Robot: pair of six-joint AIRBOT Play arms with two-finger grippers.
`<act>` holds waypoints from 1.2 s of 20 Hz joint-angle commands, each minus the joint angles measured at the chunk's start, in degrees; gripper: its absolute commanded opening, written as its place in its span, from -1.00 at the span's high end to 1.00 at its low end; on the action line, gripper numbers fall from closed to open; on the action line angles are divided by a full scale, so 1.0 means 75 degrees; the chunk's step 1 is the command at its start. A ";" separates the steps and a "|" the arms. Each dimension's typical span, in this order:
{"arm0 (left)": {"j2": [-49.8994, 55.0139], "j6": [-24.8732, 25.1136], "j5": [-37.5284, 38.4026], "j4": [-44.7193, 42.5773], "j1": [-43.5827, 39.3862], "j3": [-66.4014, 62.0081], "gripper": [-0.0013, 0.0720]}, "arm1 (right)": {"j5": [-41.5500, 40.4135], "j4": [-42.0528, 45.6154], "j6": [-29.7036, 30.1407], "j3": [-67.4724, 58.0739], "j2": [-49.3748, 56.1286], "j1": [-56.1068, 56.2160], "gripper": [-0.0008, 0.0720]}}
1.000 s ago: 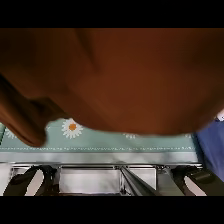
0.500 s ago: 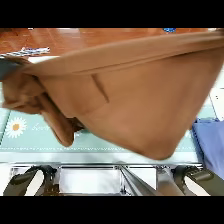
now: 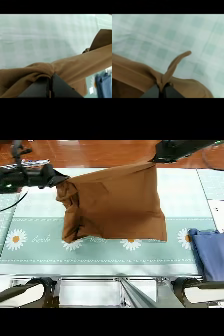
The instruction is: Fold the shirts.
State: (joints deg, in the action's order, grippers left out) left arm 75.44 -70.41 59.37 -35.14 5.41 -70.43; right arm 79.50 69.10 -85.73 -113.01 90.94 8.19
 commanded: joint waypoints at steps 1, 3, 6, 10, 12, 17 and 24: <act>0.1888 0.0102 -0.0460 -0.0020 -0.0061 -0.1078 0.92 | -0.1253 -0.0157 -0.0388 0.0000 0.1311 -0.0525 0.90; 0.2652 0.0099 -0.0460 -0.0017 -0.0099 -0.1772 0.92 | -0.1754 -0.0769 -0.0455 0.0000 0.1746 -0.0839 0.90; 0.3246 0.0073 -0.0458 0.0262 -0.0207 -0.2226 0.49 | -0.2323 -0.1909 -0.0458 0.0000 0.2241 -0.1128 0.88; 0.3316 -0.0236 0.0463 0.0201 0.0219 -0.2547 -0.43 | -0.2404 -0.2967 -0.0469 -0.0003 0.2294 -0.1626 -0.17; 0.3299 -0.1198 0.1827 -0.0274 0.1043 -0.3013 -0.42 | -0.1684 -0.3072 -0.0452 -0.0003 0.1944 -0.2291 -0.17; 0.2072 -0.1448 0.3911 -0.2669 0.2783 -0.2037 -0.42 | 0.1081 -0.0801 -0.0306 0.0414 0.0813 -0.3850 -0.15; -0.0076 -0.0510 0.2323 -0.1341 0.4360 0.3162 -0.42 | -0.1655 -0.2372 0.0819 0.7463 -0.2675 -0.4855 -0.15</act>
State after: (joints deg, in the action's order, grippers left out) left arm 79.15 -78.81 78.81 -51.96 33.41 -59.77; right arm 74.50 59.33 -85.58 -75.88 80.31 -24.62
